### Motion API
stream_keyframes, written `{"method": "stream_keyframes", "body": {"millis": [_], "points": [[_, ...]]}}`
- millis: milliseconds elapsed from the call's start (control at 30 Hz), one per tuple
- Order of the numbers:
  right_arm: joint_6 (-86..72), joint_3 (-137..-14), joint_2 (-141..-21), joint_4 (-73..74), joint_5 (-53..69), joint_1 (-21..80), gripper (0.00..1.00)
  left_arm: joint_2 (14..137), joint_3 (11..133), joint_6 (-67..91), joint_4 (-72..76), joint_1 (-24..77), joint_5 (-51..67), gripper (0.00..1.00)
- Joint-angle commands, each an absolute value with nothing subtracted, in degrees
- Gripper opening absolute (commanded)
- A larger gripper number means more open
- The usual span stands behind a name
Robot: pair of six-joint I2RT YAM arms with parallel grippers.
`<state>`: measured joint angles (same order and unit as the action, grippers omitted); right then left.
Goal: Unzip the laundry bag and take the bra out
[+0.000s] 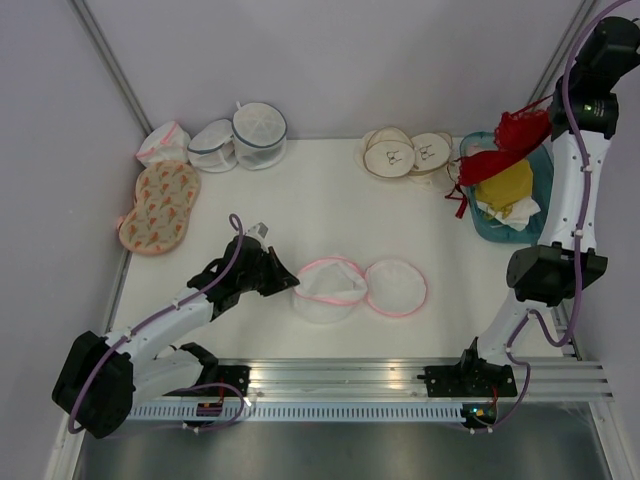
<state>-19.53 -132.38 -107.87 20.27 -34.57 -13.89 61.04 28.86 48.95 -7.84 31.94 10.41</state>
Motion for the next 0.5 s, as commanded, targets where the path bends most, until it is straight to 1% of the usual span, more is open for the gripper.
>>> {"method": "stream_keyframes", "body": {"millis": [0, 133, 467], "points": [[-16.71, -137.53, -107.14, 13.80, -38.14, -14.24, 0.00, 61.26, 32.25, 47.02, -8.70, 31.64, 11.07, 0.02], [-16.09, -140.88, -108.37, 12.40, -37.79, -15.64, 0.00, 61.70, 33.04, 46.93, -9.40, 31.64, 11.16, 0.02], [-15.47, -143.88, -108.37, 3.87, -38.23, -18.27, 0.00, 62.40, 34.72, 46.93, -12.13, 31.64, 12.04, 0.02]]}}
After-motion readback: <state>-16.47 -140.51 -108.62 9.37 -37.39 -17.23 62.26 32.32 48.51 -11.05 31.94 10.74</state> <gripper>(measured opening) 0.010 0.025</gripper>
